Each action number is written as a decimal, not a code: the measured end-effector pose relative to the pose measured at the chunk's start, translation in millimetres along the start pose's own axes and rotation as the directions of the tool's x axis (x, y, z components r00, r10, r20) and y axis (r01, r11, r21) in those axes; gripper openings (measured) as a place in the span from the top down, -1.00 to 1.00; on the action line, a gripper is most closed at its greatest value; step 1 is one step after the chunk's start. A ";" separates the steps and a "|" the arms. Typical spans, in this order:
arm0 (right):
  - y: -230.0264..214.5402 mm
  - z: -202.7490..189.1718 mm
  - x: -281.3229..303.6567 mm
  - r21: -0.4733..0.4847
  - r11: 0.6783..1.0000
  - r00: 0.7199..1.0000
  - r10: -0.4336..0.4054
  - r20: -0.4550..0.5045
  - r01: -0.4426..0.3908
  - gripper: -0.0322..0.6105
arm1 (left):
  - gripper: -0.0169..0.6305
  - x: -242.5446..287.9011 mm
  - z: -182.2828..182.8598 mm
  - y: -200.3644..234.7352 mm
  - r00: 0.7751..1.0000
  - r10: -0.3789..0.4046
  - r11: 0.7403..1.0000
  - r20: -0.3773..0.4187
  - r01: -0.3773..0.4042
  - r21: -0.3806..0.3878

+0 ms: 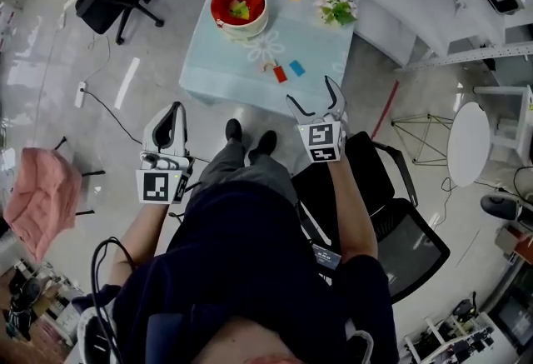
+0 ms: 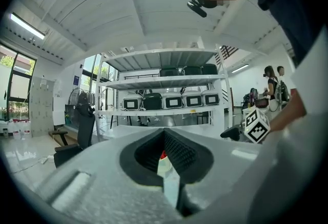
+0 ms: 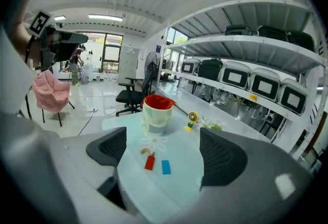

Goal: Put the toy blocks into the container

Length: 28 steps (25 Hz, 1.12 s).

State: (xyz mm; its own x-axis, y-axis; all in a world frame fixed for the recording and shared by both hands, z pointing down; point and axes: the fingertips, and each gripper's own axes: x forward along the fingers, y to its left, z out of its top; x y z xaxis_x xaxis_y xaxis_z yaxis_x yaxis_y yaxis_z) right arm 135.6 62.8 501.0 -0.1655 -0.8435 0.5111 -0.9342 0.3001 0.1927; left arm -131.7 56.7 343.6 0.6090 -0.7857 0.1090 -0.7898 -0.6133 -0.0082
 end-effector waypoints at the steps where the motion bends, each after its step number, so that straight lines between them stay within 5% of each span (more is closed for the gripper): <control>1: -3.9 -6.6 9.8 -0.003 1.000 1.000 0.000 -0.020 0.000 -0.49 | 0.94 5.6 -1.8 1.8 1.000 -0.005 1.000 -0.009 0.005 0.000; 18: -20.5 -120.1 146.1 -0.016 0.995 0.941 0.086 -0.328 -0.096 -0.40 | 0.93 61.7 -38.7 45.7 0.992 -0.015 0.999 -0.128 0.020 0.038; 28: -12.6 -168.4 185.7 -0.020 0.983 0.876 0.154 -0.456 -0.184 -0.25 | 0.94 62.0 -54.4 60.5 0.981 -0.004 0.999 -0.195 0.012 0.041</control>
State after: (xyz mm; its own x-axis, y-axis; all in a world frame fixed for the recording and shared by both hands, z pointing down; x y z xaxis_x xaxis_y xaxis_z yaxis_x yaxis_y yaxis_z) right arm 169.9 -22.6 734.5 -0.1449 -0.4895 0.8599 -0.8814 0.4588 0.1127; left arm -145.7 -24.7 404.0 0.5859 -0.7526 0.3006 -0.7788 -0.6255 -0.0479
